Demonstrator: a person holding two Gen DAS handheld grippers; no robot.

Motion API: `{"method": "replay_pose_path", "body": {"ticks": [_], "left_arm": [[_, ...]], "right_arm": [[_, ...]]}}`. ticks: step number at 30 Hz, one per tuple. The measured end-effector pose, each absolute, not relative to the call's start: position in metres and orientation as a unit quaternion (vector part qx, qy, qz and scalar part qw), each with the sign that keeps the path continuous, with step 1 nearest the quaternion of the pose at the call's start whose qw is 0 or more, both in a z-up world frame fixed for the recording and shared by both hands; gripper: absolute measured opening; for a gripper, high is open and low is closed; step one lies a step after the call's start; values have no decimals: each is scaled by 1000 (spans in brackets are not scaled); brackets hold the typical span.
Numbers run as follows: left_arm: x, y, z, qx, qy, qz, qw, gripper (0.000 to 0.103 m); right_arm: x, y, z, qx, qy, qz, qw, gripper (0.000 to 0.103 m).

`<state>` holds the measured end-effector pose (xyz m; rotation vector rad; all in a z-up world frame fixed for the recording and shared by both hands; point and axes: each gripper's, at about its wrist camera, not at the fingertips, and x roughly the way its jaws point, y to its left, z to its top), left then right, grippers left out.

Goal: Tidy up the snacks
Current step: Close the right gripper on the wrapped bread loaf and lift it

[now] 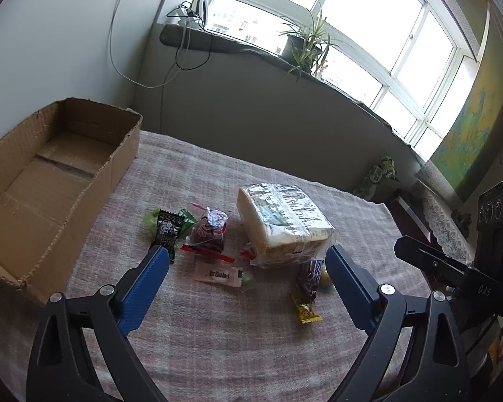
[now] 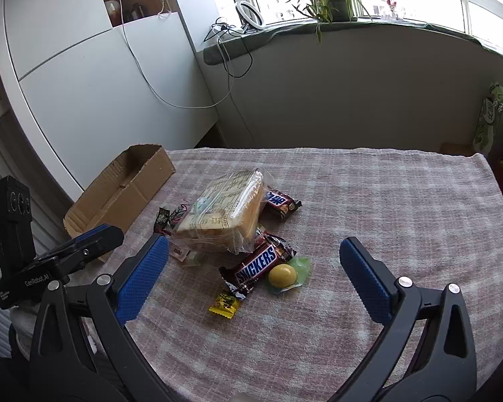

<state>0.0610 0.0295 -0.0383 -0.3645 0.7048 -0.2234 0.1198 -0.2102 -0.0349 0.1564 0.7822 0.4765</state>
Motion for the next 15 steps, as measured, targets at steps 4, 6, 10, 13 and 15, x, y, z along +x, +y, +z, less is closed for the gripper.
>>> {"method": "replay_pose_path", "body": {"ticks": [4,6,10,13,15], "left_arm": [[72,25,-42,-184,355,-129,907,87],[79,23,-44,-188,362,-140,902,82],[93,19,-49,-199,375,-159,892,74],[103,13,-52,-201,382,-170,886,71],[110,9,-54,-197,387,-176,883,67]], "right_arm": [[147,-215,-44,111,405,253,871,103],[161,-216,-49,131,421,267,857,103],[184,-212,-59,157,447,289,832,98],[198,-206,-68,170,466,301,814,90],[206,-201,-75,178,479,307,803,87]]}}
